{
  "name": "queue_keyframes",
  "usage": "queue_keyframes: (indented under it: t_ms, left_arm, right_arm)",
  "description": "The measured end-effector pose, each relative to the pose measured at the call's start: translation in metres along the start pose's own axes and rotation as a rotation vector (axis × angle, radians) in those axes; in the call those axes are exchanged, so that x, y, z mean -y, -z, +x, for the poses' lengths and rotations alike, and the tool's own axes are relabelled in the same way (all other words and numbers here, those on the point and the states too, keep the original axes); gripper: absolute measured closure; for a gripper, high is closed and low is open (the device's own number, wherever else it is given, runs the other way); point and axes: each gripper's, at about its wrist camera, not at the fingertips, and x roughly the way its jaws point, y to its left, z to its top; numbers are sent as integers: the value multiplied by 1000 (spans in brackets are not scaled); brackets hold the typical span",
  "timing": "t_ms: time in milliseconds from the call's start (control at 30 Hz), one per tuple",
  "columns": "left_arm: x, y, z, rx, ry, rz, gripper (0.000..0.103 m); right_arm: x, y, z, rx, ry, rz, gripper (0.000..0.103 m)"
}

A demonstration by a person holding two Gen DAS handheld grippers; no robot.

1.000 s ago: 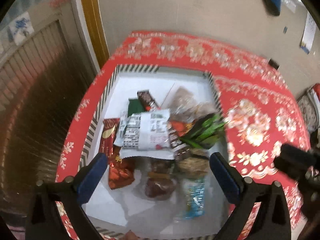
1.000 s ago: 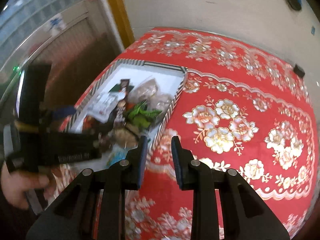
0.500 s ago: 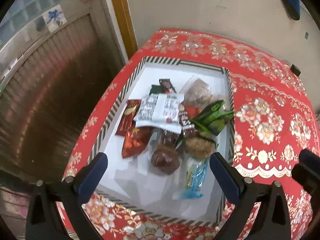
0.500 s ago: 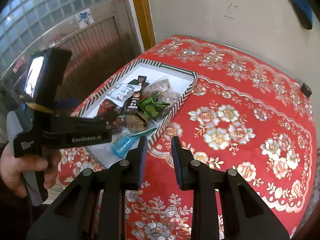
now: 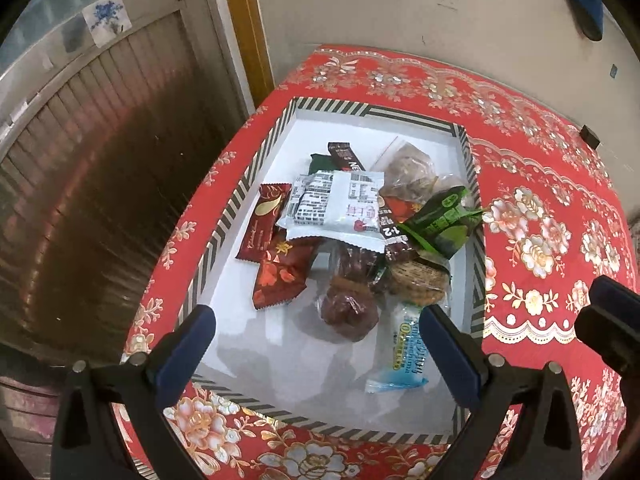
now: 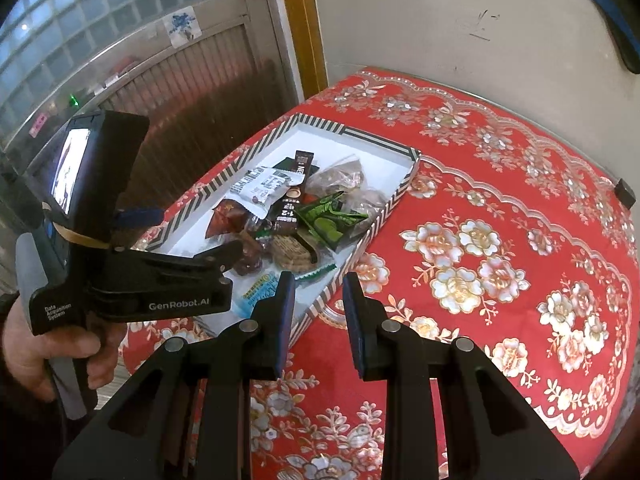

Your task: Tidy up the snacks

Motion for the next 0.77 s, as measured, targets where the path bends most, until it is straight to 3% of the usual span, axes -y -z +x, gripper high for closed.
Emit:
queue_keyframes:
  t_ms: [233,367,767]
  left_arm:
    - [-12,-2,10,-28,75,-9,0]
    - [-14,2,13,-18,44,3,0]
    - [-19,-1,17,-14,74,40,0]
  right_arm:
    - [-11,-9,9,-10,16,6,79]
    - [-17,-12,14,-18,23,10,79]
    - [-29,-22,22,-10,45,21,79]
